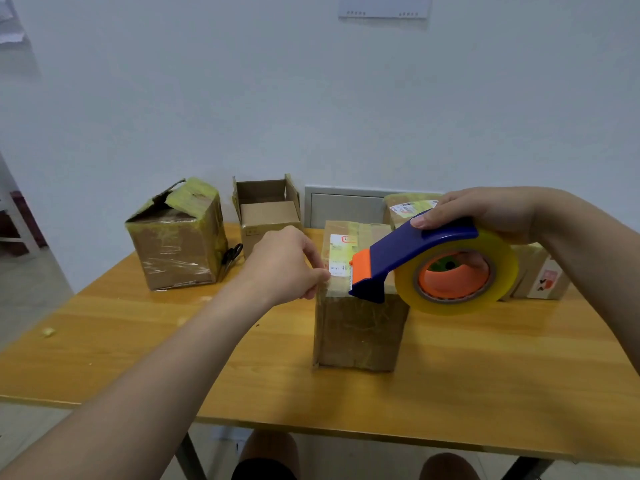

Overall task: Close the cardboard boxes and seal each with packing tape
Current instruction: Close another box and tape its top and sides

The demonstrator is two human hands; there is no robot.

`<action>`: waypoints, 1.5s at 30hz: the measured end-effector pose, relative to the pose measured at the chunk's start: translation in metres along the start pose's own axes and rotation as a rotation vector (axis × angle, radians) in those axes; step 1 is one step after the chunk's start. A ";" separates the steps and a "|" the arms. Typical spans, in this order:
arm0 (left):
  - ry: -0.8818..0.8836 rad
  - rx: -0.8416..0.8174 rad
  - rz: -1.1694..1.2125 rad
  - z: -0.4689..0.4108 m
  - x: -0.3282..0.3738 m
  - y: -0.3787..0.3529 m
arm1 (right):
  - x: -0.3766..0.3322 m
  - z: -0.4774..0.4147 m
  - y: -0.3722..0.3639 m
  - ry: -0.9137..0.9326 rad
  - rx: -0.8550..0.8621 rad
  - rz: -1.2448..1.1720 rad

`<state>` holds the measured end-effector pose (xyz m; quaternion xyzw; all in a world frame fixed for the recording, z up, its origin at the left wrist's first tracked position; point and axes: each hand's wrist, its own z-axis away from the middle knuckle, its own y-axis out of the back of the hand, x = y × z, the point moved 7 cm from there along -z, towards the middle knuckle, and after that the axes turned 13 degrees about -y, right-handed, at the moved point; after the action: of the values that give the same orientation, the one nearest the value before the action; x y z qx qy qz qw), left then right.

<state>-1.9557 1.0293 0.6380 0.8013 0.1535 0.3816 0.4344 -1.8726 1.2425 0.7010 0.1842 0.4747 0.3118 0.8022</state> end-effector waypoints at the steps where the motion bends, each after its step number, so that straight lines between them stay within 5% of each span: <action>1: -0.003 -0.016 -0.034 -0.001 0.002 0.000 | 0.000 -0.001 0.000 -0.002 0.002 -0.002; 7: 0.061 -0.129 -0.147 -0.001 -0.004 -0.009 | 0.003 -0.009 -0.001 -0.022 0.011 0.020; 11: 0.253 -0.364 0.189 0.016 -0.036 -0.025 | 0.004 -0.011 0.000 -0.025 0.008 -0.002; 14: 0.158 -0.140 0.073 0.003 -0.040 -0.005 | 0.002 -0.013 -0.003 -0.035 -0.009 0.002; 18: -0.104 0.162 0.369 -0.023 0.023 0.007 | 0.001 -0.017 -0.004 -0.066 -0.043 0.003; 23: -0.199 -0.029 0.548 -0.042 0.063 -0.052 | 0.010 -0.018 0.001 -0.079 -0.030 -0.118; 35: -0.110 -0.126 0.617 -0.041 0.051 -0.070 | 0.035 -0.010 0.014 0.002 0.072 -0.325; 45: -0.156 -0.235 0.418 -0.039 0.062 -0.079 | 0.071 -0.007 0.025 0.042 0.141 -0.352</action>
<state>-1.9368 1.1330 0.6166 0.7868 -0.0948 0.4152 0.4468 -1.8618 1.3088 0.6659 0.1479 0.5368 0.1364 0.8194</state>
